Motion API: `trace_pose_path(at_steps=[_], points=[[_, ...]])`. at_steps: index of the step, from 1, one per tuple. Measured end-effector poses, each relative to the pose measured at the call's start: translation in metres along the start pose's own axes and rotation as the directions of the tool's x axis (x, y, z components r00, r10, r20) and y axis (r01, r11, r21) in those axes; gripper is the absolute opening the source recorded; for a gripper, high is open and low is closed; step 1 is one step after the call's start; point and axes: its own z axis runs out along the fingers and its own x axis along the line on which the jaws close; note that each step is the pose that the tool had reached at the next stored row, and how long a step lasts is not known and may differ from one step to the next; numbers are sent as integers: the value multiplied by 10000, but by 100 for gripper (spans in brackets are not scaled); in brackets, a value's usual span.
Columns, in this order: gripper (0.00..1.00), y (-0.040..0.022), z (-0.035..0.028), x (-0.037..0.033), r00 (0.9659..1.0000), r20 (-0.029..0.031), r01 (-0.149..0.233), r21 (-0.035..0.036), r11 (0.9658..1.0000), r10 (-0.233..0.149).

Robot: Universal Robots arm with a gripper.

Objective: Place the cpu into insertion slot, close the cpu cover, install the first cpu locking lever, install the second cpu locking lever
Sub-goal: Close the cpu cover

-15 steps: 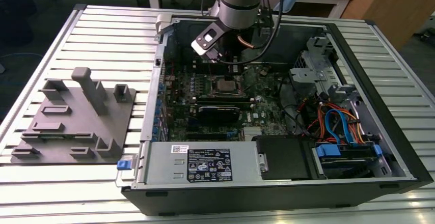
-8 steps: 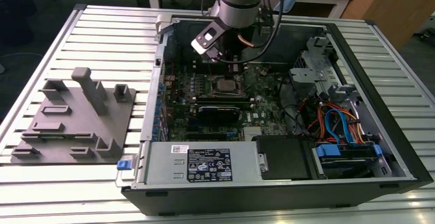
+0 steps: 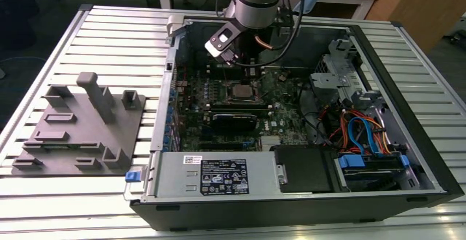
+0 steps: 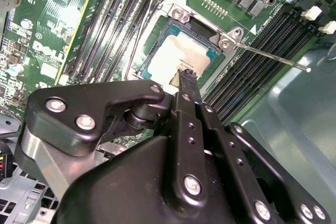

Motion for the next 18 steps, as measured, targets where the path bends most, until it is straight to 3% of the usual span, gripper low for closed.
trace_pose_path(at_steps=[18], points=[[10, 1, -51, 2, 10000, -1, -1, -1, 10000, 1]])
